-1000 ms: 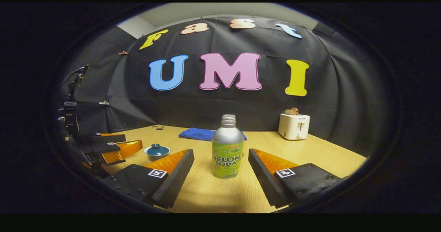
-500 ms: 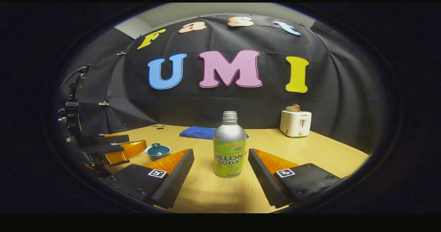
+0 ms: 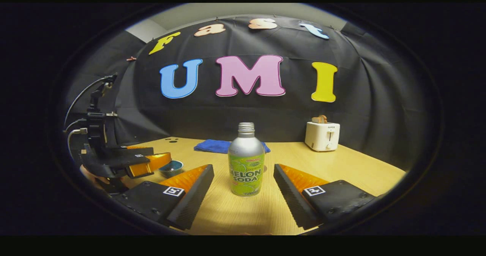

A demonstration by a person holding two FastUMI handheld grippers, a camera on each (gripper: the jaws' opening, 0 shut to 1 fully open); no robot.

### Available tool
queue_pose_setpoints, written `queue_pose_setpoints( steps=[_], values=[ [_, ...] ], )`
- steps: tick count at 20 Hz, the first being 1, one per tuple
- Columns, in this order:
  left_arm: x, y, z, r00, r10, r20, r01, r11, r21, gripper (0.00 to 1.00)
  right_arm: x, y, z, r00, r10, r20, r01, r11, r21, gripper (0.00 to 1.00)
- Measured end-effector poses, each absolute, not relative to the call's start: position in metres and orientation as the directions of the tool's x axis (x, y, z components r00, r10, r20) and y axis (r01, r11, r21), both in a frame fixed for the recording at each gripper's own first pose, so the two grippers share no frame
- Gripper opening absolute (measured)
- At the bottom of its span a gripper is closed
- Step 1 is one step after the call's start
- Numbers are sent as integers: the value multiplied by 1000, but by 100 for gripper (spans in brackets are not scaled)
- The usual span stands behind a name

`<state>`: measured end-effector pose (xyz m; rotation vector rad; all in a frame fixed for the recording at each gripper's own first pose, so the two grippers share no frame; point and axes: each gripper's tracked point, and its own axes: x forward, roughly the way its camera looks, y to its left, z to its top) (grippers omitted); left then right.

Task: Open the teacup lid with one hand, grasp the water bottle and pour water into the teacup with the other hand; after pouring, place the water bottle on the coaster and then close the teacup lid.

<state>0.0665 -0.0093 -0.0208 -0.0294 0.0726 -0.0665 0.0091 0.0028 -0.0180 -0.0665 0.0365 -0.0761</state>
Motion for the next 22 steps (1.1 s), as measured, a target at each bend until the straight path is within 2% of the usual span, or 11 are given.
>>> queue_pose_setpoints(
  steps=[2,6,7,11,12,14,19,22],
  values=[
    [77,-14,-27,993,-79,-88,78,997,-14,78,11,4,-20,997,-66,-42,64,996,-55,98],
    [90,-10,-38,988,-59,-141,61,998,8,71,15,-2,-26,996,-72,-58,70,997,-39,98],
    [92,-11,-39,988,-57,-140,61,998,22,72,16,-2,-26,996,-72,-57,70,997,-38,98],
    [98,-13,-47,980,-50,-192,62,996,59,54,20,0,-29,996,-59,-69,57,998,-28,98],
    [98,-14,-47,979,-45,-199,60,996,66,46,21,1,-30,996,-57,-69,55,998,-26,98],
    [95,-14,-49,975,-41,-217,59,995,78,37,22,2,-31,996,-50,-72,48,998,-28,98],
    [96,-15,-44,983,-38,-182,48,997,52,34,25,5,-33,997,-34,-76,31,999,-33,98],
    [95,-15,-38,988,-41,-148,47,998,37,28,26,2,-34,996,-39,-83,36,999,-34,98]
  ],
)
